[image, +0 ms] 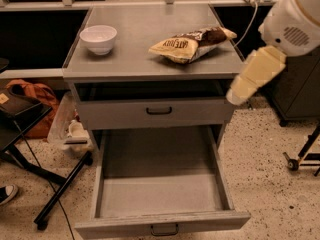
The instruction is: Place brown chip bag into middle drawer
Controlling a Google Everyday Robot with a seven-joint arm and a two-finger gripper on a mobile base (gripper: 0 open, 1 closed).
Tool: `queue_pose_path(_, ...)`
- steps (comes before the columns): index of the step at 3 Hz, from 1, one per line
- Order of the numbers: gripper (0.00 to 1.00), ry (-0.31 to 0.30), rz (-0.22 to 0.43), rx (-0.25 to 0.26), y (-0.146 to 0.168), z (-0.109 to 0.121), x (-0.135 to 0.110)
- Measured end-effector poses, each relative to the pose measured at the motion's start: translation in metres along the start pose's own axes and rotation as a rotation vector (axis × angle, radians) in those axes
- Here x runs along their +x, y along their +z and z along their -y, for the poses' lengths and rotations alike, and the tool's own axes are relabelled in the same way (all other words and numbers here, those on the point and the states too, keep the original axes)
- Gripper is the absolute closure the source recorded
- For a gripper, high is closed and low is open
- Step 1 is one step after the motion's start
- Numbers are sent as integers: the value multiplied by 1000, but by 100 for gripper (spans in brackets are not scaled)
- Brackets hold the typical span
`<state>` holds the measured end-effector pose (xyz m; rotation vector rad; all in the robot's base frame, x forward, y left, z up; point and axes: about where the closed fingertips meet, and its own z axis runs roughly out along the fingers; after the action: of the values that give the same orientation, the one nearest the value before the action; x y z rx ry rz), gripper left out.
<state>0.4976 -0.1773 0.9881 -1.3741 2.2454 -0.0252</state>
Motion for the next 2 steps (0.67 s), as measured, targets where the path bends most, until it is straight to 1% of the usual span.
queue_pose_path(1, 0, 168, 123, -3, 20, 27, -31)
queue_pose_path(2, 0, 335, 227, -65, 44, 48, -68)
